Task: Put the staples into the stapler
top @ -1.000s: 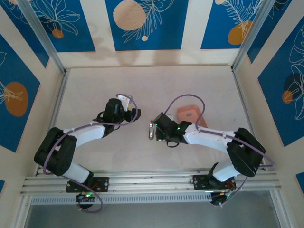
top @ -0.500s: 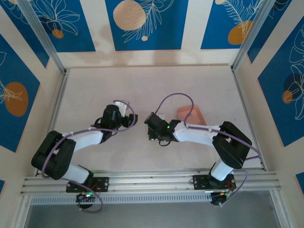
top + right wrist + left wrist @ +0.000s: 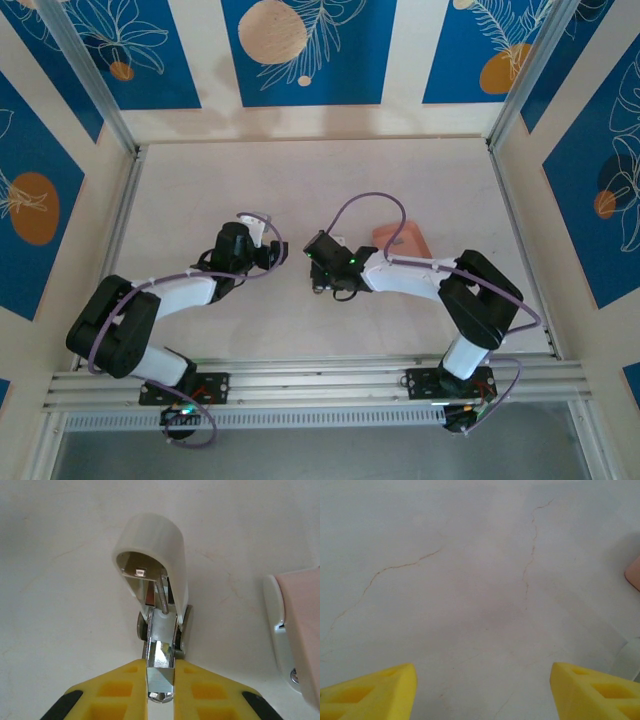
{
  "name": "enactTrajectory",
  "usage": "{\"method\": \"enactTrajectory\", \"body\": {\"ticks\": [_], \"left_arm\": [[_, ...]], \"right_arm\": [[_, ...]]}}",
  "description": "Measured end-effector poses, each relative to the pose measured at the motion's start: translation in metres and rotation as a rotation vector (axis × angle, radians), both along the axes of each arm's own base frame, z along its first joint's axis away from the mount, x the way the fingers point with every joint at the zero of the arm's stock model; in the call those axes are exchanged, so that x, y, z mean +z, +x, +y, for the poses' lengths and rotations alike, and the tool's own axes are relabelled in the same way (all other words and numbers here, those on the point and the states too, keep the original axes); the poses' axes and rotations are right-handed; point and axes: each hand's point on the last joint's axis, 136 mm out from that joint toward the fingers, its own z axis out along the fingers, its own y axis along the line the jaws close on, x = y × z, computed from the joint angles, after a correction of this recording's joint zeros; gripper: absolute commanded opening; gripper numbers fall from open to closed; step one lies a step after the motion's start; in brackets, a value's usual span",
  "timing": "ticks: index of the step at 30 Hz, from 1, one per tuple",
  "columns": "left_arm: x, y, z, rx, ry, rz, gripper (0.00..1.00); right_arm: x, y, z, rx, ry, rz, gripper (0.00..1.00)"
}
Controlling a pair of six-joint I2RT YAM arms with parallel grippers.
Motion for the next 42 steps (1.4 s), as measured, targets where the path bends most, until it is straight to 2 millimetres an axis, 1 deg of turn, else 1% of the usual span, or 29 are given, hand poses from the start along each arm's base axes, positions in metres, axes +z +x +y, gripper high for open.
{"method": "enactTrajectory", "body": {"ticks": [17,28,42], "left_arm": [[0.0,0.001,0.001,0.002,-0.004,-0.007,0.7],[-0.001,0.0,0.002,0.004,-0.003,-0.005,0.7],[-0.003,-0.001,0.003,0.003,0.002,-0.003,0.7]], "right_arm": [[-0.001,-0.003,0.003,0.009,0.01,0.016,0.17],[-0.01,-0.006,0.004,0.017,0.005,0.042,0.17],[-0.008,-0.007,0.002,0.008,0.001,0.044,0.17]]}}
